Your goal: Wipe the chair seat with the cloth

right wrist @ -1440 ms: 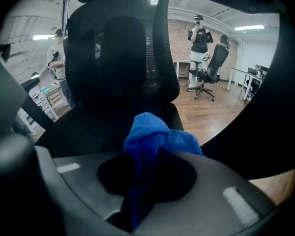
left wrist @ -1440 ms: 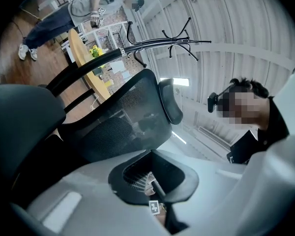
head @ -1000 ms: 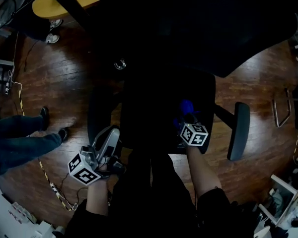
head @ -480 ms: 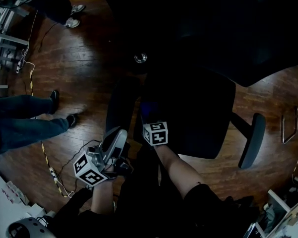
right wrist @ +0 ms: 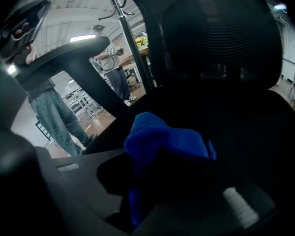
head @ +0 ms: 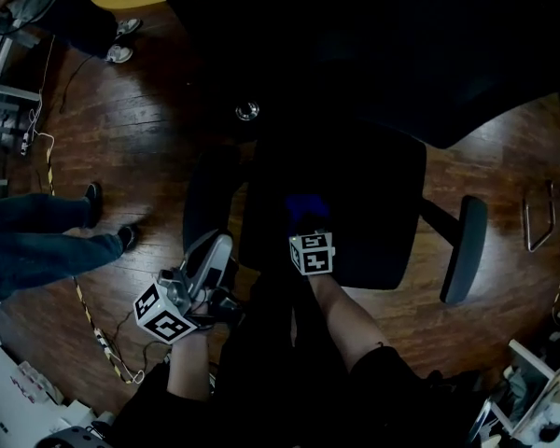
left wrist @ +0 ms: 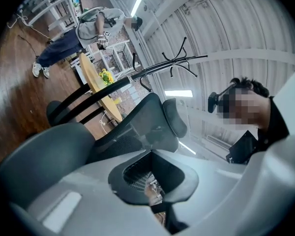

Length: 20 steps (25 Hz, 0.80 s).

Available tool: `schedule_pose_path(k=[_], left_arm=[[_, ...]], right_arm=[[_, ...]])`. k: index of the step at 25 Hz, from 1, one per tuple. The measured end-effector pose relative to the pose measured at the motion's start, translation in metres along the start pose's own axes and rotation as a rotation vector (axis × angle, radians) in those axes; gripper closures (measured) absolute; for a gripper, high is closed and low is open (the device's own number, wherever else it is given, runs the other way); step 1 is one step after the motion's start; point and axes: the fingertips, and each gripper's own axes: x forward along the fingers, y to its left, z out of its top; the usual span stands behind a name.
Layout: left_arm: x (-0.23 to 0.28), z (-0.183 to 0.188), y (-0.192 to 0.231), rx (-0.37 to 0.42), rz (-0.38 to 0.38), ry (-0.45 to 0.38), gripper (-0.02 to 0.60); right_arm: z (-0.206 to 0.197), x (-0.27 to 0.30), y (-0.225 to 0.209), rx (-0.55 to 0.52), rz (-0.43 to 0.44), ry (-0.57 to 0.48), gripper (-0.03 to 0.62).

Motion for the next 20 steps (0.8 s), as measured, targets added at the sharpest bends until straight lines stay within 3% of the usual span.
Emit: schedule_pose_path(k=[10,15,20], left_arm=[[0.048,-0.026,-0.009,-0.005,-0.084,0.109,0.594],[0.063,-0.042,-0.018,-0.013,-0.121,0.157,0.594],[0.066,-0.044,-0.021,-0.017,-0.129,0.166,0.594]], right_arm=[[-0.048,-0.115,-0.183,0.148,-0.32,-0.026,0.528],[-0.061,-0.163,-0.22,0.157,-0.398,-0.034,0.528],[-0.067,-0.178,-0.233,0.179,-0.422,-0.04,0.528]])
